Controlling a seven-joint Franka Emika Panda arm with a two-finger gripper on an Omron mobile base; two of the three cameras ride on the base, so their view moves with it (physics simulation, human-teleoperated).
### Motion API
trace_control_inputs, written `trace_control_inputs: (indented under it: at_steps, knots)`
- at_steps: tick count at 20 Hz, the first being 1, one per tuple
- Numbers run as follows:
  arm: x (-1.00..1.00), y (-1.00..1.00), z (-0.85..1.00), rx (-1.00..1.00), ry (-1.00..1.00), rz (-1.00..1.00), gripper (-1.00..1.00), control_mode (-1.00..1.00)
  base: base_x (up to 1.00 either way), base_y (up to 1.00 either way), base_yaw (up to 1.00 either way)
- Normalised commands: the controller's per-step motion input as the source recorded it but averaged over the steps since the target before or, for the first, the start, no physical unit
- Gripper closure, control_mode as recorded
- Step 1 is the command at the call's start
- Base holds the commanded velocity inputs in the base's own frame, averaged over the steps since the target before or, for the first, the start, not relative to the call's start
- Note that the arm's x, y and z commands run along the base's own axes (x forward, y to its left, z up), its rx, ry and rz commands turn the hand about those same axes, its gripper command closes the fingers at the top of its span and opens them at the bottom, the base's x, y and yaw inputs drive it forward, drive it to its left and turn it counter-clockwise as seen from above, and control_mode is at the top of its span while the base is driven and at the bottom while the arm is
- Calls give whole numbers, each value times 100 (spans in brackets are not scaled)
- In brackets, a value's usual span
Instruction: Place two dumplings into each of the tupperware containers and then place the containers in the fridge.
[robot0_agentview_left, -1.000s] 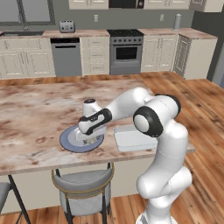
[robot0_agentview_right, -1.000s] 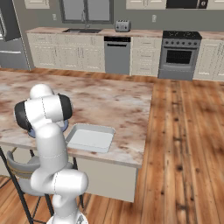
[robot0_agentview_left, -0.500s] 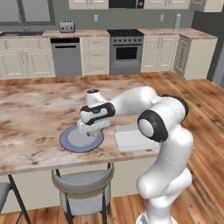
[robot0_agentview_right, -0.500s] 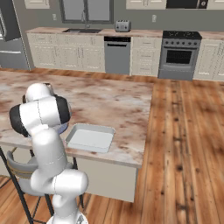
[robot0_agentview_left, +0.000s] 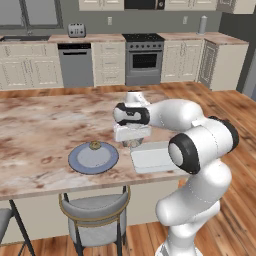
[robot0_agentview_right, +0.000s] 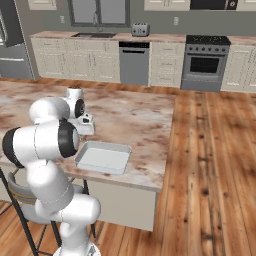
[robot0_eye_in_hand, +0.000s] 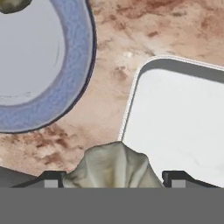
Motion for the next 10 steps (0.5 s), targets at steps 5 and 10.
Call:
trace_control_inputs:
  at_steps: [5,10]
  knots:
    - [2,-42,-45,1,0,0,100,-100,0,0,0]
    - [0,-29,-51,2,0,0,100,-100,0,0,0]
